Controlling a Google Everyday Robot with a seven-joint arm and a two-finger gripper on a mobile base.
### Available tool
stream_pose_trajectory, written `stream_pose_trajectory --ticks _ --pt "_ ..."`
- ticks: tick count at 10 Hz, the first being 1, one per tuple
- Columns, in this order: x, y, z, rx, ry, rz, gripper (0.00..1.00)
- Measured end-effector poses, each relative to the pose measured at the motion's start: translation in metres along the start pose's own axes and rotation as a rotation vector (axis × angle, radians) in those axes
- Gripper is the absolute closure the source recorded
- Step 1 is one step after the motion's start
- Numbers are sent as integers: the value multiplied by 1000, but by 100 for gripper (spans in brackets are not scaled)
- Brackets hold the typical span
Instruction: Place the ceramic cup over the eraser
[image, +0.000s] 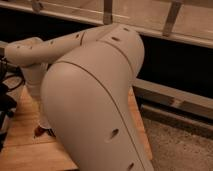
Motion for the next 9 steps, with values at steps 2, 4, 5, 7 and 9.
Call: stream_pose_trajectory --ticks 2,4,5,7,9 --pt "-3 -3 -5 15 -3 -5 95" --pt "-4 -5 -4 5 -17 -7 95" --pt "-5 -5 -1 -6 -24 -10 95" --pt "-6 -4 4 -34 -46 -16 95" --pt "-8 -5 5 -44 -75 -26 95"
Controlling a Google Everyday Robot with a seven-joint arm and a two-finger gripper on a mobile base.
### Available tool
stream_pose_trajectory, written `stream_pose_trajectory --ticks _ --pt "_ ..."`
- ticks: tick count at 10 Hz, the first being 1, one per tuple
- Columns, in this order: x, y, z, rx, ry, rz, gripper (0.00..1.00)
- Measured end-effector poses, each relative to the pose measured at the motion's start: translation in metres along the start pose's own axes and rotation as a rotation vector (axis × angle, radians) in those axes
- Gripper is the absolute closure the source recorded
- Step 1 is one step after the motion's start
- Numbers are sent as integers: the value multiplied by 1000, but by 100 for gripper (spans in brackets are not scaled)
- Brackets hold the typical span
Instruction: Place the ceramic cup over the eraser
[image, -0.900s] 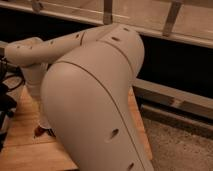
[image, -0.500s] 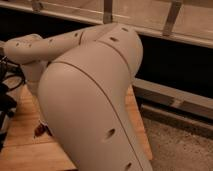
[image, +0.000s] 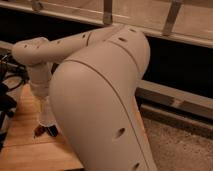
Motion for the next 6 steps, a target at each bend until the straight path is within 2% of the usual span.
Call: stream_pose_trajectory --ticks 3,6 --pt "-5 4 -4 2 -34 -23 95" --pt "-6 3 4 -14 -29 -22 95"
